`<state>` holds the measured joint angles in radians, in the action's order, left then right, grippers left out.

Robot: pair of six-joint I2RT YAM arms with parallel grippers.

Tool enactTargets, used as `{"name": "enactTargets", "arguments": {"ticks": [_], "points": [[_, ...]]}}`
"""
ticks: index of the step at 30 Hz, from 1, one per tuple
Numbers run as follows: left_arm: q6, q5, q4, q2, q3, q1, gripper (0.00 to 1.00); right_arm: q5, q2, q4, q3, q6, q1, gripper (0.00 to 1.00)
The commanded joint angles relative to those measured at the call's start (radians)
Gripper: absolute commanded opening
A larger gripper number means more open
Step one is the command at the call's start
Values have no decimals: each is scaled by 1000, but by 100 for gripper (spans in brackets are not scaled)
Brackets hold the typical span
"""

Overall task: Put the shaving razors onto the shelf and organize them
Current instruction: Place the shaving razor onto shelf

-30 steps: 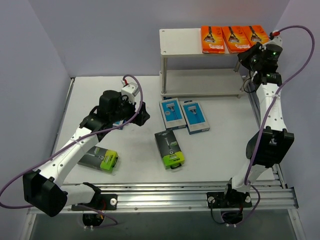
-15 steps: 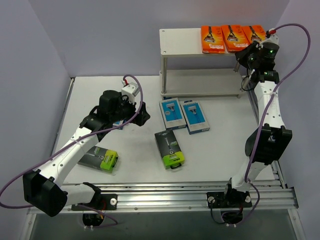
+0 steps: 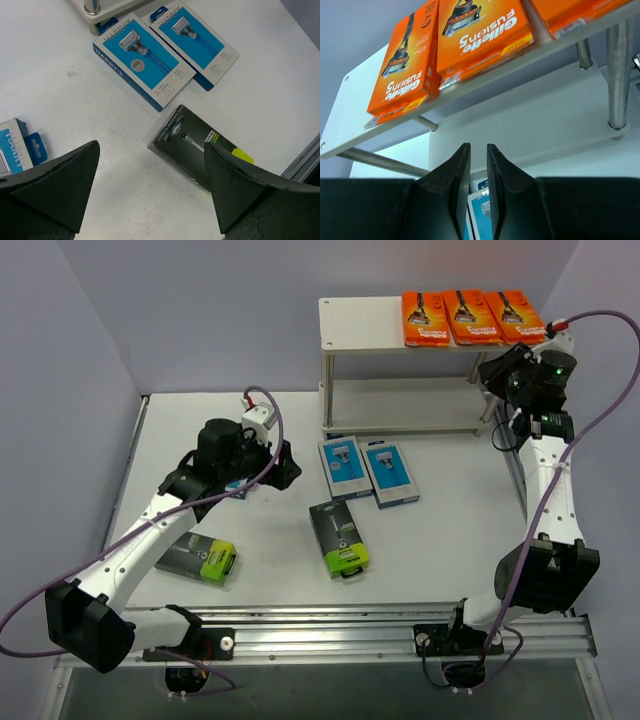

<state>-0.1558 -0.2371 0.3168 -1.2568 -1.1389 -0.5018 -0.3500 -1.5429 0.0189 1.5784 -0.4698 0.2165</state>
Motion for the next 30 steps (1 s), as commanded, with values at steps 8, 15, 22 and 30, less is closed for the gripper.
{"name": "enactTargets", "arguments": {"ticks": [8,15,22,30], "points": [[-177,-24,-47,-147,-412,2,94,-15,300,153,-472,-32,-77,21],[-294,-13,-76,-370,-749,-17,94,83,414,234,-741,-70,-310,25],[-312,65,1,-715,-1201,-106,94,94,472,250,-848,-43,-442,27],[-411,179,-66,-1053,-1659,-153,94,48,538,230,-922,-20,-485,31]]}}
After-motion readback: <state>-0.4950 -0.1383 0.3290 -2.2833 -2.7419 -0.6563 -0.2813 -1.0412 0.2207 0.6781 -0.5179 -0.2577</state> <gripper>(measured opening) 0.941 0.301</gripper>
